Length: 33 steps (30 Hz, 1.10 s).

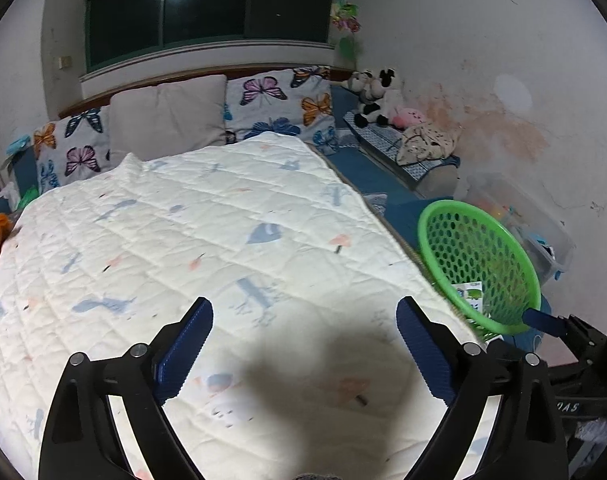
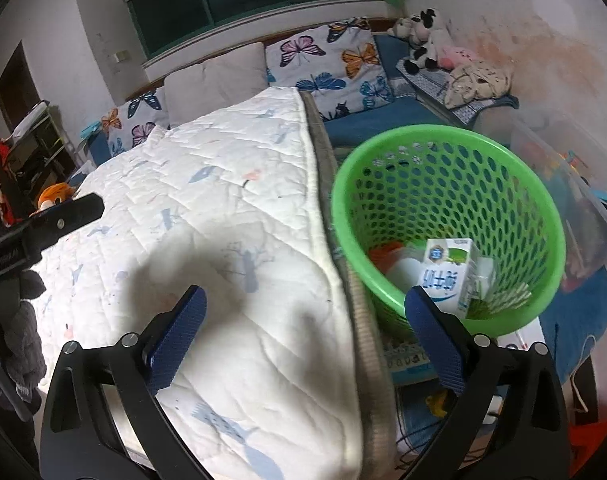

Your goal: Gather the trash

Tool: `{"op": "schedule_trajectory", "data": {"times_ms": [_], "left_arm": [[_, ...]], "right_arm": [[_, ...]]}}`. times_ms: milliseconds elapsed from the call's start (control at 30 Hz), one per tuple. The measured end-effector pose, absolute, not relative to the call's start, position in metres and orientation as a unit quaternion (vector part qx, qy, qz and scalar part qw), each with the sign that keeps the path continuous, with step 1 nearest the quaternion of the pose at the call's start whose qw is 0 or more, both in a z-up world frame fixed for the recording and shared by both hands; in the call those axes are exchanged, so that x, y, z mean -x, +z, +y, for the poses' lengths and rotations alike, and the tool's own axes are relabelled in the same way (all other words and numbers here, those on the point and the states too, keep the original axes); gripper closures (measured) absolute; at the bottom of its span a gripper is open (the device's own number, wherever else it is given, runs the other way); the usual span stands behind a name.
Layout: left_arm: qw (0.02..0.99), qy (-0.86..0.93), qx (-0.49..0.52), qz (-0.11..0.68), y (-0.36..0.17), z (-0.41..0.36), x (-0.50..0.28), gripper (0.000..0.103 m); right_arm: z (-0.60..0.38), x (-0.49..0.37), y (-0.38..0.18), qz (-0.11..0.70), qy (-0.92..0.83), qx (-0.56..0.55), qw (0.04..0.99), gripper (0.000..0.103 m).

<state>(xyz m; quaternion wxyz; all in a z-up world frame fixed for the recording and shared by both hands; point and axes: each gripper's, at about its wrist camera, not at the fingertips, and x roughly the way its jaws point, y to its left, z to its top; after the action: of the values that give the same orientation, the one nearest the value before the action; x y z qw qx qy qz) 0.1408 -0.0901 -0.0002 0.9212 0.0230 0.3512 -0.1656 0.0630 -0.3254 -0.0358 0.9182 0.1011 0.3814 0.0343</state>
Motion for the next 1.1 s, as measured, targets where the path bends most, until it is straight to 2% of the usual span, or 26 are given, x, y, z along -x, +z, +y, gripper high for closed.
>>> {"op": "schedule_trajectory", "data": {"times_ms": [533,1100], "left_arm": [[0.936,-0.106,-0.008,0.336,0.001,-0.033,-0.116,0.010],[0.940,-0.073,-0.001,0.333,-0.005,-0.007,-0.099,0.009]], "right_arm": [[-0.283,-0.067,-0.026,0.373,0.060,-0.058,0.924,0.004],[-0.261,-0.065,-0.020,0.357,0.060,-0.030,0.932,0.004]]}}
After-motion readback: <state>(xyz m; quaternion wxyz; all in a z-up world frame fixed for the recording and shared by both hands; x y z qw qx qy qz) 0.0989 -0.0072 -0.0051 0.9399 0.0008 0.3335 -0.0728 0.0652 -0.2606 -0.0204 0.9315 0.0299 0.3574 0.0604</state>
